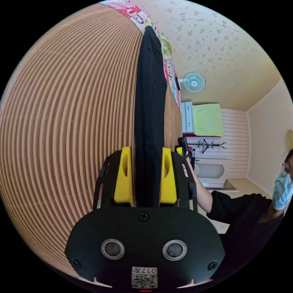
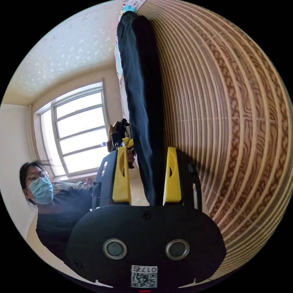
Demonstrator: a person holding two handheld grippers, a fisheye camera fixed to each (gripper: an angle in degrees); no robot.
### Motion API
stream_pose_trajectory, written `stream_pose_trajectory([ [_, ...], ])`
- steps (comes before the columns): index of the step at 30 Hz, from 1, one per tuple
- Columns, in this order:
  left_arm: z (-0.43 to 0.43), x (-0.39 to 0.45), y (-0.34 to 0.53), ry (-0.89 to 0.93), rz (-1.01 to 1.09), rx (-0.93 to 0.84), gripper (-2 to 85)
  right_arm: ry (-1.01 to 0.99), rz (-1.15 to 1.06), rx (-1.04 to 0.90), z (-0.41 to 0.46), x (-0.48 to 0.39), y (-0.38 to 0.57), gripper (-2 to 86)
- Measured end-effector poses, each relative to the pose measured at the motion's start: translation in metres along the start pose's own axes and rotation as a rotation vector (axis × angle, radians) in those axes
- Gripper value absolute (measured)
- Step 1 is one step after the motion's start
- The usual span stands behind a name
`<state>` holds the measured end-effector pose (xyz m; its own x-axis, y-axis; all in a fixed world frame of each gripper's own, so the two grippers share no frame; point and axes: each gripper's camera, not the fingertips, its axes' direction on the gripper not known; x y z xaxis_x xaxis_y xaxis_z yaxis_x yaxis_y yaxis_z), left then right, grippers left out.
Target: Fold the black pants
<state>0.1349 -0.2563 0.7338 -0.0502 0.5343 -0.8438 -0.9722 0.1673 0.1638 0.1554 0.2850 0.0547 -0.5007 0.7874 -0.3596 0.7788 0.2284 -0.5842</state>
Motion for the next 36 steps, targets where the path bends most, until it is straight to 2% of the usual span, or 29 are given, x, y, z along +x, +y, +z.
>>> stream_pose_trajectory([
  [3, 0.020, -0.007, -0.007, 0.080, -0.029, -0.056, 12.4, -0.050, -0.009, 0.000, 0.016, 0.010, -0.008, 13.7],
  [7, 0.028, -0.006, 0.006, 0.104, -0.047, -0.065, 6.3, -0.105, 0.008, 0.024, 0.023, 0.023, -0.001, 6.2],
  [12, -0.007, 0.041, 0.052, 0.373, 0.128, 0.053, 5.0, -0.291, -0.196, 0.068, 0.000, -0.028, 0.061, 1.9],
  [18, -0.063, 0.188, 0.133, 0.432, 0.397, 0.094, 4.9, -0.213, -0.454, 0.023, -0.021, -0.164, 0.164, 0.3],
  [24, -0.121, 0.343, 0.210, 0.379, 0.676, 0.094, 4.8, -0.075, -0.660, 0.032, -0.035, -0.295, 0.272, 0.0],
  [27, -0.147, 0.407, 0.235, 0.422, 0.778, 0.096, 4.7, -0.120, -0.756, 0.052, -0.042, -0.345, 0.312, -0.1],
  [32, -0.170, 0.502, 0.238, 0.426, 0.855, 0.126, 4.9, -0.117, -0.835, 0.084, -0.062, -0.407, 0.329, -0.1],
  [36, -0.168, 0.525, 0.213, 0.337, 0.883, 0.168, 5.1, -0.013, -0.866, 0.105, -0.072, -0.429, 0.300, -0.1],
])
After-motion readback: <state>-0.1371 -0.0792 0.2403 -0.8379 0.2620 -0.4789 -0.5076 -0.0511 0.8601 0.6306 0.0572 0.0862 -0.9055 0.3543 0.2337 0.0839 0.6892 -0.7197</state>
